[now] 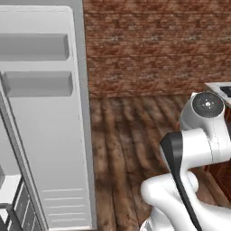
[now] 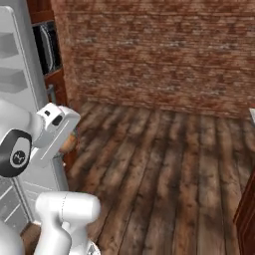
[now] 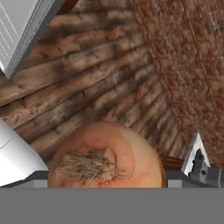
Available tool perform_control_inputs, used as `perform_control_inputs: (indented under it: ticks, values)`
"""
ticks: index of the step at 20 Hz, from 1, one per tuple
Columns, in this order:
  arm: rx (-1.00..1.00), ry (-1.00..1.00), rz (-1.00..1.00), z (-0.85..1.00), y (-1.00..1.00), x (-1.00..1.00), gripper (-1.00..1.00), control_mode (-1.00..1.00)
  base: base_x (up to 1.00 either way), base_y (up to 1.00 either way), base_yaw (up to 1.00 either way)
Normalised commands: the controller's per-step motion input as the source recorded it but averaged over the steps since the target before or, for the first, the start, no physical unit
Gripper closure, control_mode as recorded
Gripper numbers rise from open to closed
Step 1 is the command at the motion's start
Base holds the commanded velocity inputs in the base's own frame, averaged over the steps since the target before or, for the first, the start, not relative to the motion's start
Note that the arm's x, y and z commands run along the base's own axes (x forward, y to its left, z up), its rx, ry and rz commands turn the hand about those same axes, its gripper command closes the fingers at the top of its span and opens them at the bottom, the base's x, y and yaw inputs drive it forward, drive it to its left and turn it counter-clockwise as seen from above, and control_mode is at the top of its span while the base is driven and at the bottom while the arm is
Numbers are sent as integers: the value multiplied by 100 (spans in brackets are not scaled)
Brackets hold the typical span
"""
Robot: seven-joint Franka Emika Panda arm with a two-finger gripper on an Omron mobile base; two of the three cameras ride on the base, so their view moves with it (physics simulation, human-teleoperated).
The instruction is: Grab the lemon and onion from the fridge, place them in the blender, close the lid, and turn on the blender to create a marinade.
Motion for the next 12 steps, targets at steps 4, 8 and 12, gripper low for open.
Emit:
perform_control_inputs:
  ticks: [4,8,12]
  values:
    - [0,0,0,0,0,0,100,100,-9,3,-86]
    - [0,0,0,0,0,0,100,100,-2,0,-84]
    - [0,0,0,0,0,0,100,100,6,1,-71]
